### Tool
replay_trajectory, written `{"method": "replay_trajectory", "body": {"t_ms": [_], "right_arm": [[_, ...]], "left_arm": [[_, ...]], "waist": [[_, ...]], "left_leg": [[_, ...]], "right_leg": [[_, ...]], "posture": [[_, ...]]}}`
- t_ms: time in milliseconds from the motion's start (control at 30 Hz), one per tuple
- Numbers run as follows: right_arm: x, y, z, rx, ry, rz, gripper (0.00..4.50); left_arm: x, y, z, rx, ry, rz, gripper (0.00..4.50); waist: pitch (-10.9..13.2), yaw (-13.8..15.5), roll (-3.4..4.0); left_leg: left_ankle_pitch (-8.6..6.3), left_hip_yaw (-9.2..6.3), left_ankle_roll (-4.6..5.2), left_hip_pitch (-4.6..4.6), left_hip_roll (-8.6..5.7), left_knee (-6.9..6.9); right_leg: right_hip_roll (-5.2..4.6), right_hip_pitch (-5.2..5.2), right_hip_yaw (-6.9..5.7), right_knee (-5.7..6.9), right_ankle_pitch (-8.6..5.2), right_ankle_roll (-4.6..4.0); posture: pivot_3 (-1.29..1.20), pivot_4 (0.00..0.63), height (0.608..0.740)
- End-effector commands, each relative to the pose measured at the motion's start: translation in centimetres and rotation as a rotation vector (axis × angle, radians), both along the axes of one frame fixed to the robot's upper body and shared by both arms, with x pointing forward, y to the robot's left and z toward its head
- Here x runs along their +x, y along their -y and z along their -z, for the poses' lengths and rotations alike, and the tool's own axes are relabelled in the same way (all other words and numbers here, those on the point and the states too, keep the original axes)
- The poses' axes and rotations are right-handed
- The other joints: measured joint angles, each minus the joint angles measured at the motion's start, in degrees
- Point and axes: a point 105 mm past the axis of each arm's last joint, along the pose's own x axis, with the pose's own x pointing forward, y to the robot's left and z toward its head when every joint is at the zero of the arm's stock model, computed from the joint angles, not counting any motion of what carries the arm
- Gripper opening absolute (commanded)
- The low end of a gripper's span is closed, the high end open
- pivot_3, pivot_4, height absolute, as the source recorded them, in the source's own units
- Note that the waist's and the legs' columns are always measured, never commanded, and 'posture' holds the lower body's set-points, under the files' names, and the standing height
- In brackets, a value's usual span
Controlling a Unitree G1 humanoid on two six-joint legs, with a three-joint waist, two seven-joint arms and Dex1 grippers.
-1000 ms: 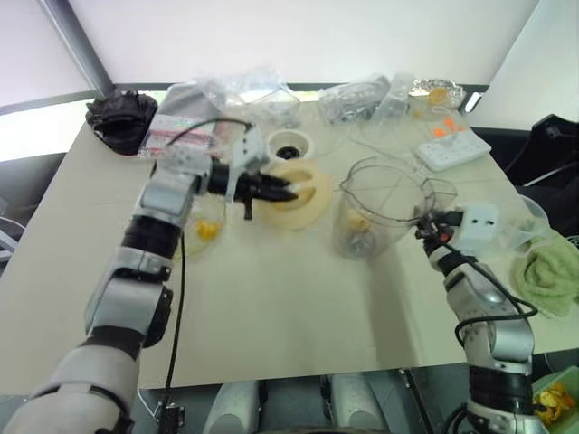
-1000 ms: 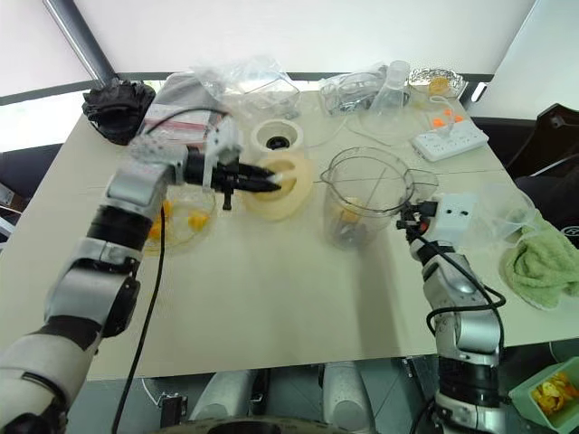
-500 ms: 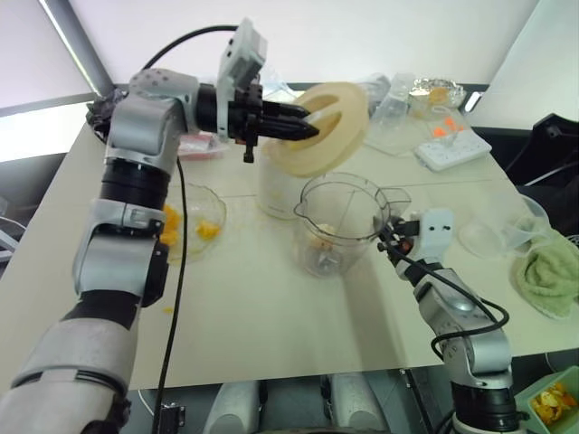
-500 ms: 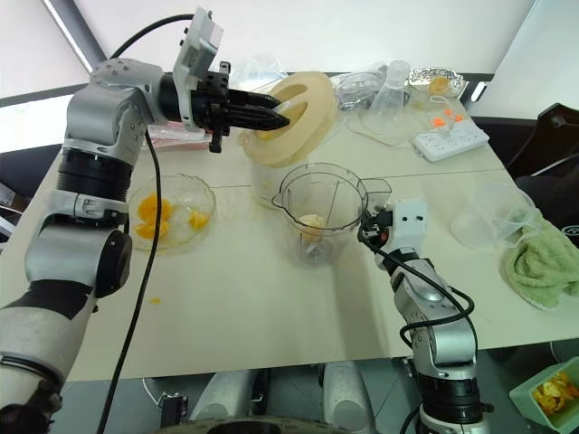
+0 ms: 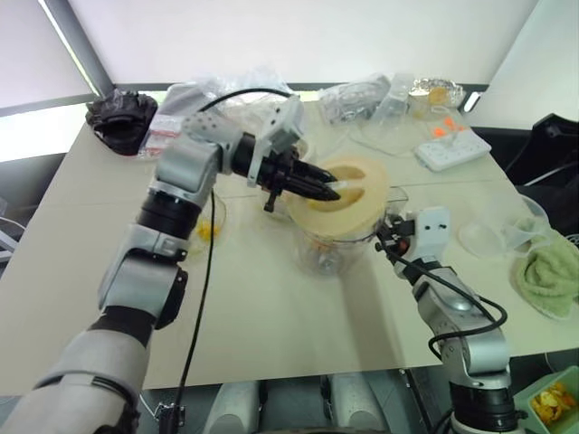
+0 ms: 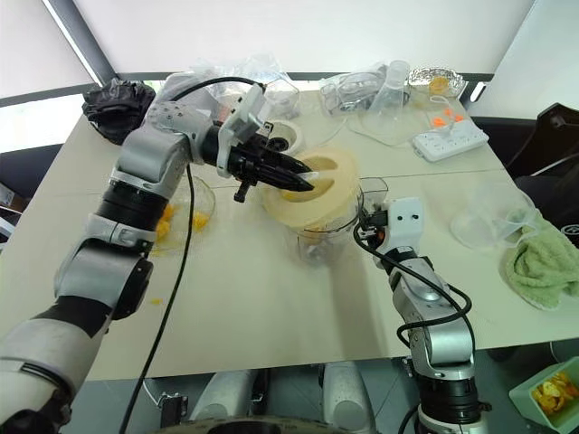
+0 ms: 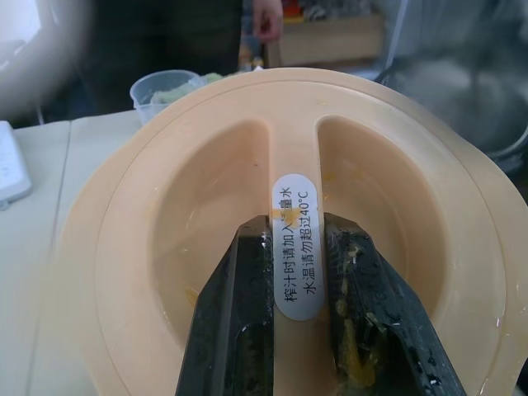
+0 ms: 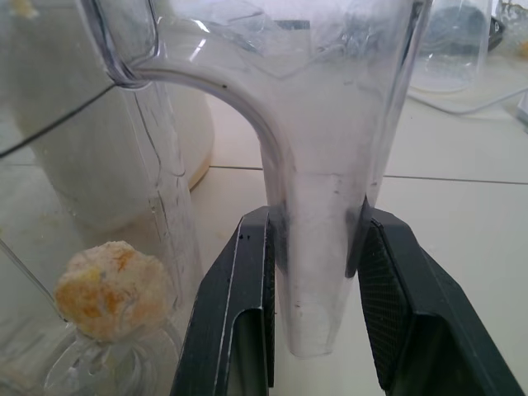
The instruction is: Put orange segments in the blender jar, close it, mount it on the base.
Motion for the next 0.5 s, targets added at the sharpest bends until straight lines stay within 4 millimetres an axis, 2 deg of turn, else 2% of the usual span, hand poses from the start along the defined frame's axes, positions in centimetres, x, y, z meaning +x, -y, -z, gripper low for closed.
{"method": "replay_trajectory", "body": {"t_ms": [33, 300, 500], "right_arm": [[-0.5, -0.9, -1.7, 0.016, 0.072, -0.031, 0.8], [-0.8, -1.0, -2.0, 0.028, 0.083, -0.02, 0.8], [-0.9, -1.0, -2.2, 0.031, 0.09, -0.007, 0.8]], "left_arm": [[0.4, 0.7, 1.8, 0.058, 0.01, 0.005, 0.29], [2.5, 2.9, 2.2, 0.055, 0.046, -0.058, 0.29], [3.2, 3.8, 3.0, 0.102, 0.099, -0.075, 0.29]], "waist": [[-0.02, 0.11, 0.0], [-0.01, 0.29, -0.01], [-0.02, 0.13, -0.01]], "left_leg": [[0.0, 0.0, 0.0, 0.04, 0.0, 0.0], [0.0, -0.01, 0.01, 0.11, -0.02, -0.02], [-0.01, 0.0, 0.01, 0.12, -0.03, -0.01]], "right_leg": [[0.0, 0.04, 0.0, 0.0, 0.0, 0.0], [0.01, 0.15, -0.02, -0.03, -0.01, -0.01], [0.0, 0.17, -0.03, -0.03, -0.01, 0.0]], "posture": [[0.0, 0.15, 0.74], [0.0, 0.15, 0.74], [0.0, 0.15, 0.74]]}}
